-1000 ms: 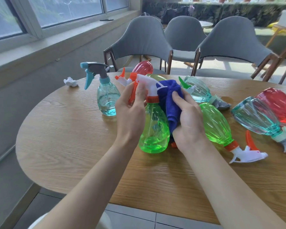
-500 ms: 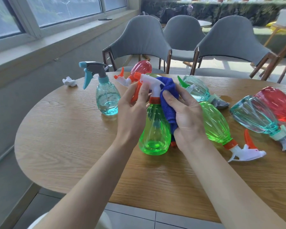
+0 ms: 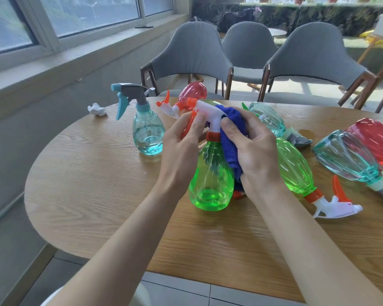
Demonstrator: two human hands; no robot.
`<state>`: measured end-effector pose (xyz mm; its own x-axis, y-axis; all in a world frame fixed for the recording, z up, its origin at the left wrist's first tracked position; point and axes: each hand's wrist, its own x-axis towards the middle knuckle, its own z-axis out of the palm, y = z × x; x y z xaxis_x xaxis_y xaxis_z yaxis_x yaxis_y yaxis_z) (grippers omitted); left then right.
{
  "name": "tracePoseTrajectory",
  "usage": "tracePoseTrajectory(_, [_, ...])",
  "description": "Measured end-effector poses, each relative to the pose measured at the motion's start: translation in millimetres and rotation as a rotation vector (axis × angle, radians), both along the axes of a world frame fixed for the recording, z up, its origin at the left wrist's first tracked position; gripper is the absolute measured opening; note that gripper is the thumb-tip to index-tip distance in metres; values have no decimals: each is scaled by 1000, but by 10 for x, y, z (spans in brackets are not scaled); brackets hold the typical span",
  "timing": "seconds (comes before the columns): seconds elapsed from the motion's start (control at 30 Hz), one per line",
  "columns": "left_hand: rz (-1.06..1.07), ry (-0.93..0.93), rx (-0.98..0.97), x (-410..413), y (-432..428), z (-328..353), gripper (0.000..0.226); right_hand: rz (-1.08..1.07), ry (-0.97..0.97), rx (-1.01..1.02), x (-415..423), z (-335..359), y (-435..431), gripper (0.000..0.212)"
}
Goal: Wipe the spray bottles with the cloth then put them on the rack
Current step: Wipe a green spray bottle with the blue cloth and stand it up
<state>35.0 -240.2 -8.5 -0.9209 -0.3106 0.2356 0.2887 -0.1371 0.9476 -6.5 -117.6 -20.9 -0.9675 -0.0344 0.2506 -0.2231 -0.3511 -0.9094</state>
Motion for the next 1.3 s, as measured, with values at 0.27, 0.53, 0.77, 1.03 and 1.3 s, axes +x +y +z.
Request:
tracePoseTrajectory(0.27, [13,37,-4,21,91,25,25,-15,-121,-192,-7,-93,-64,25])
tracePoseTrajectory(0.53, [36,6,11,13,111,32,25,-50,-168,-168,-11,-51,-37,12])
tracePoseTrajectory(0.77, [89,45,-34,11,91,23,25,179,-136,-112,30,-20,15,29])
tracePoseTrajectory(1.03, [103,39,-43,16,136,-18,26,82,-195,-156,11,-29,40,35])
tracePoseTrajectory(1.3, [270,51,-107,-6,108,-27,28,-107,-196,-165,57,-26,-58,20])
